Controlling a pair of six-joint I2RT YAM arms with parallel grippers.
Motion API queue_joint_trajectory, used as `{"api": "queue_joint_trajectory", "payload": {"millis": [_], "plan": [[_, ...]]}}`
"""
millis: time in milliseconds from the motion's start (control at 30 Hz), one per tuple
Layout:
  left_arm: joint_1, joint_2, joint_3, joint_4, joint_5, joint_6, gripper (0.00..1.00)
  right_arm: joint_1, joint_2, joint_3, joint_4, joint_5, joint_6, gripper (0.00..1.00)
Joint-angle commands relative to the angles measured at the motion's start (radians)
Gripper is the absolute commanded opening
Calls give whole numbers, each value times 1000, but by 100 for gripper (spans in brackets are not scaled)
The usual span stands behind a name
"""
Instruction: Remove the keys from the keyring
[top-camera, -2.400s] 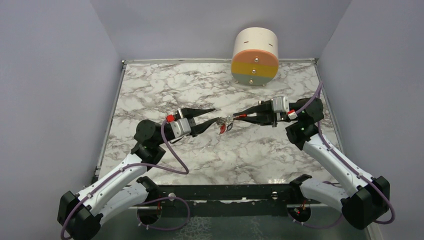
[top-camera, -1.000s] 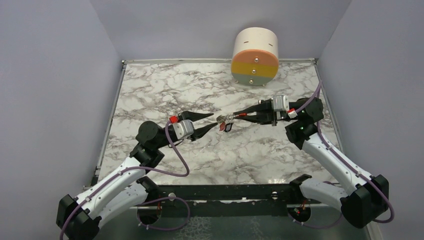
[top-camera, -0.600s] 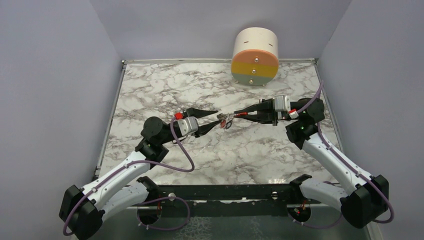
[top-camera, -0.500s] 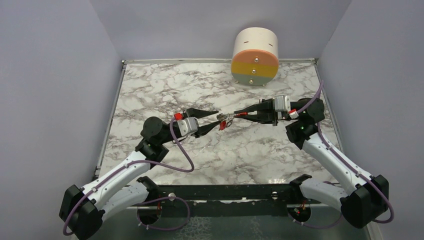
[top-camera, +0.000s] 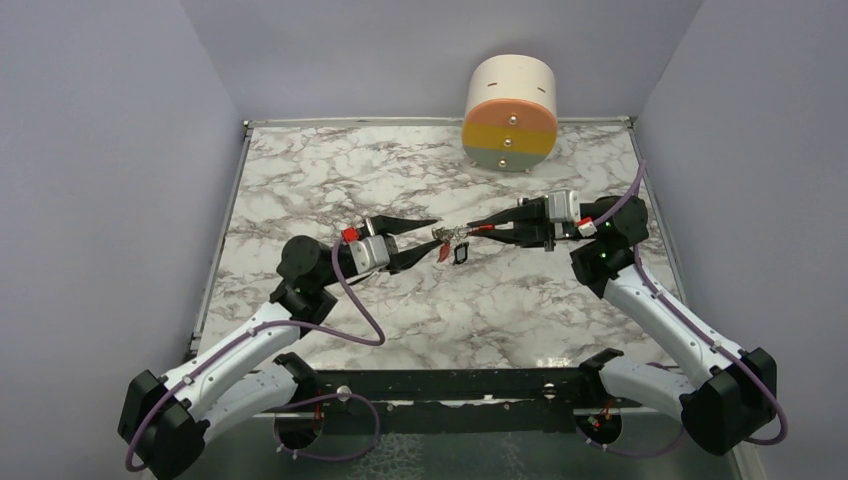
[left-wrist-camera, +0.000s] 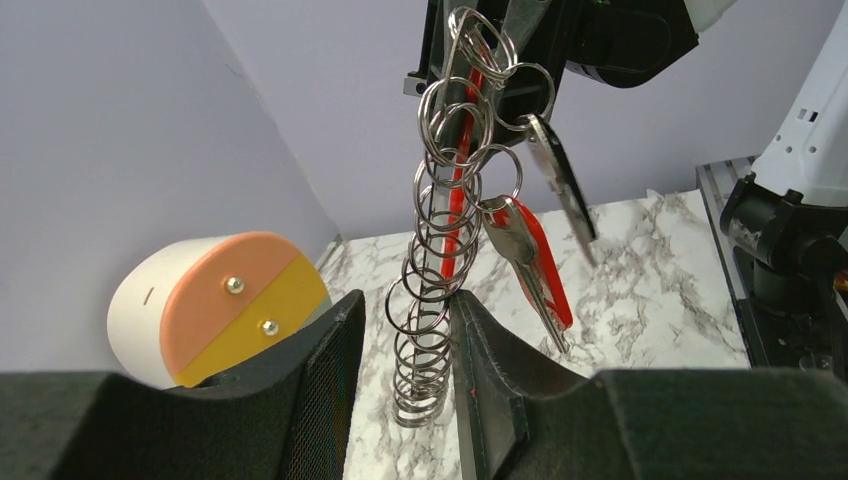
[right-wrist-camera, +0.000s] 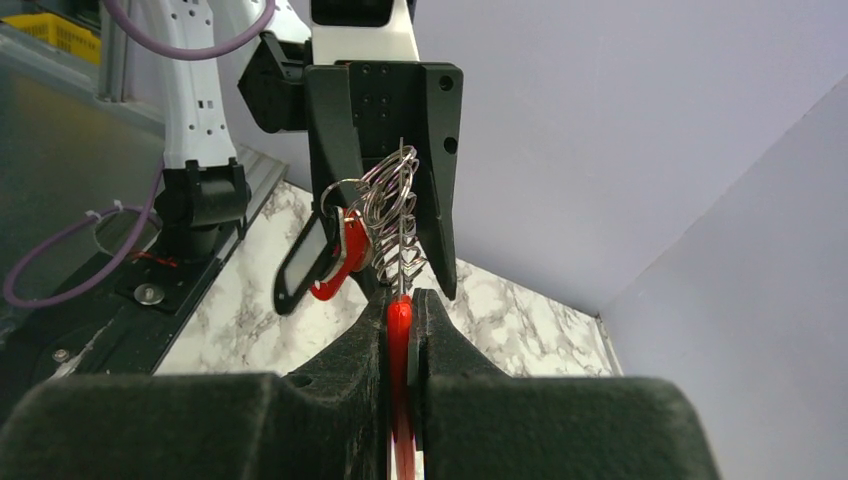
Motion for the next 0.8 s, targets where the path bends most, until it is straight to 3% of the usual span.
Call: {"api": "queue_joint_trajectory", "payload": {"millis": [0,433,600,767], "plan": [[-3,18,45,74,14,-11,39,4,-9,21,21,-8,16,2],[-5,65,80,195,51,-51,40,3,1,19,23,-20,15,2],[-7,49,70,202,17,-53,48,4,-7,17,17,-18,7,2],[-7,38,56,203,-1,-54,50,4,-13,15,16,-14,7,2]]}}
